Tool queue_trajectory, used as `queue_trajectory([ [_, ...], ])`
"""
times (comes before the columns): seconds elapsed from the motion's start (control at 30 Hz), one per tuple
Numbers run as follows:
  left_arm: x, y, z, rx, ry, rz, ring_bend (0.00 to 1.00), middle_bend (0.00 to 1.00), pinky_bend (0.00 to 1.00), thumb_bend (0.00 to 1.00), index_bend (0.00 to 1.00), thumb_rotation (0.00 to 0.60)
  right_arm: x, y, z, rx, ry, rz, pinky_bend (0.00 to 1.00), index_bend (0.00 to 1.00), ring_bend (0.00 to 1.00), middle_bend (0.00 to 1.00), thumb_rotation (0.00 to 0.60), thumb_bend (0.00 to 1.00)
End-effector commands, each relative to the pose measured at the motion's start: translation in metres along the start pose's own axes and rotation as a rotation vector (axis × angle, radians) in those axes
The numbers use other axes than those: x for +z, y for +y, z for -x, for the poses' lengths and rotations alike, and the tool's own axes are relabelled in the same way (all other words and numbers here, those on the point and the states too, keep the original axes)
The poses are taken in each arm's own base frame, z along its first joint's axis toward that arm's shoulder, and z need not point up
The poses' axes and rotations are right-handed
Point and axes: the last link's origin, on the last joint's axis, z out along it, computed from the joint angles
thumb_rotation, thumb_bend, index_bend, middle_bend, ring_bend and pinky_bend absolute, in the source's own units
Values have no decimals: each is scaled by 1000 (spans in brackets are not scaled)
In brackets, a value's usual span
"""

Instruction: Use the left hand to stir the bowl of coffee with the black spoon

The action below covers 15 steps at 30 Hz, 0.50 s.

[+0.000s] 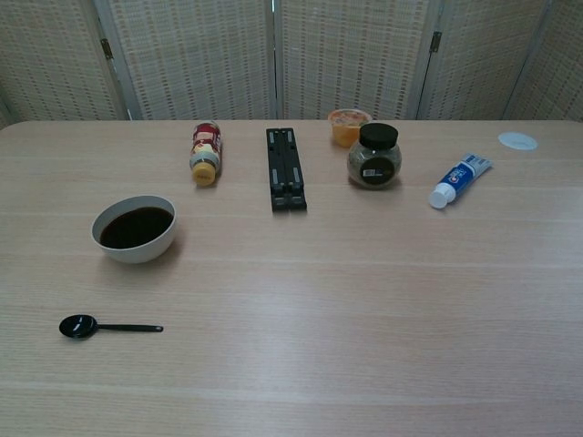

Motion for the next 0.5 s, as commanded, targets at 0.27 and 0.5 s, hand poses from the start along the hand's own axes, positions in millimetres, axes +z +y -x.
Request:
queue_trajectory([
  [0.27, 17, 16, -1, 5, -41, 113, 289, 355, 258, 187, 314, 600, 7, 0, -4, -2, 0, -12, 90, 0, 76, 68, 600, 122],
  [0.5, 36, 44, 6, -4, -69, 279, 490, 567, 545, 187, 433, 600, 10, 0, -4, -7, -7, -11, 90, 0, 76, 68, 600, 123],
])
